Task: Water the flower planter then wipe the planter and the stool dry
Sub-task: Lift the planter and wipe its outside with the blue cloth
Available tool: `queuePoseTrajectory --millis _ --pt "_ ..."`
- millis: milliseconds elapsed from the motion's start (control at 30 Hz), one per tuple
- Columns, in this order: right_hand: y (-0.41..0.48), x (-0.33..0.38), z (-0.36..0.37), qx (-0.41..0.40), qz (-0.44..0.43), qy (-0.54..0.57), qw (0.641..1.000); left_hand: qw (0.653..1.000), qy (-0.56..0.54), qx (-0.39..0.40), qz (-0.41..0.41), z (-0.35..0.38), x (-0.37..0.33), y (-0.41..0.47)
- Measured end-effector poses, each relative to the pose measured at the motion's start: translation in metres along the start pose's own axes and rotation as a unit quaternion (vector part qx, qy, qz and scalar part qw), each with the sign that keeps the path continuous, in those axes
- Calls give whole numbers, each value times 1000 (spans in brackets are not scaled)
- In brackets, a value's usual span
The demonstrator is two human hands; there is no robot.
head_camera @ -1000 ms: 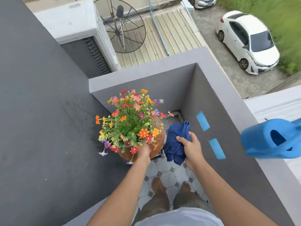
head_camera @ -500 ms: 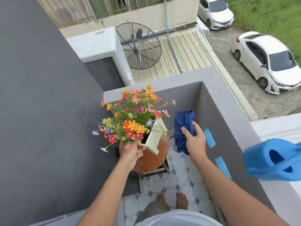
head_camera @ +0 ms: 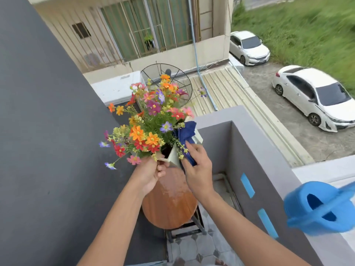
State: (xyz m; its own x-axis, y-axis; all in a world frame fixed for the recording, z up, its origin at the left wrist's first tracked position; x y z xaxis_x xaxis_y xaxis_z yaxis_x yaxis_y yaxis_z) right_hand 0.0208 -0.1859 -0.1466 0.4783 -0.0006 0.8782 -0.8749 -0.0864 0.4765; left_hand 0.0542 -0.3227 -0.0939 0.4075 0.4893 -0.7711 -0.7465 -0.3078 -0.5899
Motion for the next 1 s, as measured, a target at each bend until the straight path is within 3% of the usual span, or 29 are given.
queuePoseTrajectory --millis 133,233,400,533,700,867,1000 --pt "-16 9 1 24 -23 -7 999 1000 14 0 9 6 -9 -1" --pt "13 14 -6 -1 -35 -36 999 1000 2 3 3 16 -12 -6" --pt "91 -13 -38 -76 65 -100 990 998 20 52 12 29 -12 -19" --pt "81 -30 -43 -115 136 -119 977 998 16 38 40 30 -11 -24" --pt "67 -17 -31 -128 121 -72 982 998 11 23 56 38 -14 -20" --pt "58 27 -17 -83 14 -48 995 998 2 35 51 44 -18 -16" --pt "63 34 -26 -73 -12 -26 997 997 10 42 62 45 -22 -19"
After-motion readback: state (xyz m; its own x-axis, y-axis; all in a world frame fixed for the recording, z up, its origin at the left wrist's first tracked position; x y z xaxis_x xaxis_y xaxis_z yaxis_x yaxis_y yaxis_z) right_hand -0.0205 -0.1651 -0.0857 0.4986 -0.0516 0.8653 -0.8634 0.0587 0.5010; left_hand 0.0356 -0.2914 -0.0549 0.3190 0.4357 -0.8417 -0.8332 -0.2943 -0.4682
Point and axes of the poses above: each hand's wrist, its own y-axis towards the middle knuckle, its own z-axis out of the palm, x = y × z, the point moved 1 cm from there along y, towards the middle knuckle, and after that the axes turned 5 degrees about -z, right-handed, at the moved point
